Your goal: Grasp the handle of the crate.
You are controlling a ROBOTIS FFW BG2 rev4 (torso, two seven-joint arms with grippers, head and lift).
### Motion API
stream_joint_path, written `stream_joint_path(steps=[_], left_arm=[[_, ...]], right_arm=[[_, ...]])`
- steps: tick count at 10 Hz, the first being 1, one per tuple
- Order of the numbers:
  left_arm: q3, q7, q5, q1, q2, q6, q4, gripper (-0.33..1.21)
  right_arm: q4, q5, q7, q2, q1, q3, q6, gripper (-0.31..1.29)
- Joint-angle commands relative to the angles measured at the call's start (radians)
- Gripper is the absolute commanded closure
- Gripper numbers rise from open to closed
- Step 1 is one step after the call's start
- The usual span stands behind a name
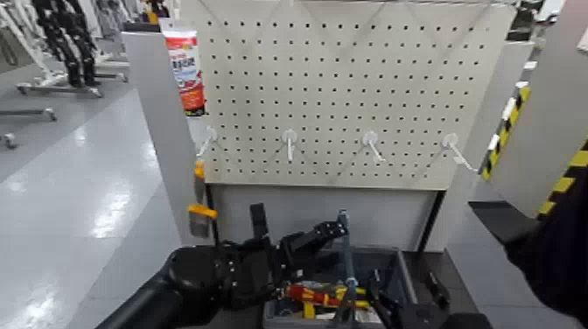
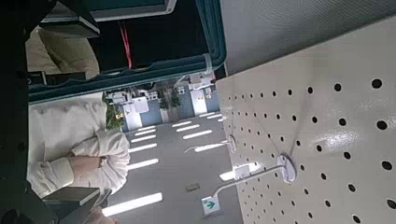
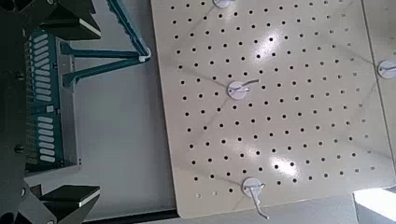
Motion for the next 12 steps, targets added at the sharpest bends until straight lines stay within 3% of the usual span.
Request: stream_joint_path(steps=[1, 2, 5, 6, 7, 12], left_arm=[[-0.031, -0.027, 0.010, -0.027, -0.007, 0.001, 0.043, 0.32], [-0.038, -0.034, 0.014, -0.033, -0.010, 0.004, 0.063, 0.55], [-0.044, -0.050, 0.022, -0.041, -0.012, 0.004, 0.075, 0.84], [-0.045, -0.056, 0.024, -0.041, -0.012, 0.004, 0.076, 0.86], [-0.047, -0.059, 0.022, -0.041, -0.014, 0.004, 0.081, 1.05], [-0.045, -0.070, 0.022, -0.015, -0.018, -0.006, 0.072, 1.08]], right_arm=[[0.006, -0.003, 0.000, 0.000, -0.006, 0.008, -0.003, 0.13], [0.006, -0.004, 0.000, 0.000, -0.006, 0.008, -0.005, 0.13], [0.008, -0.004, -0.001, 0.000, -0.007, 0.008, -0.011, 0.13], [0.008, -0.004, 0.000, 0.000, -0.007, 0.009, -0.011, 0.13], [0.008, -0.004, 0.000, 0.000, -0.007, 0.008, -0.011, 0.13], [0.006, -0.004, -0.001, 0.000, -0.001, -0.002, -0.025, 0.13]])
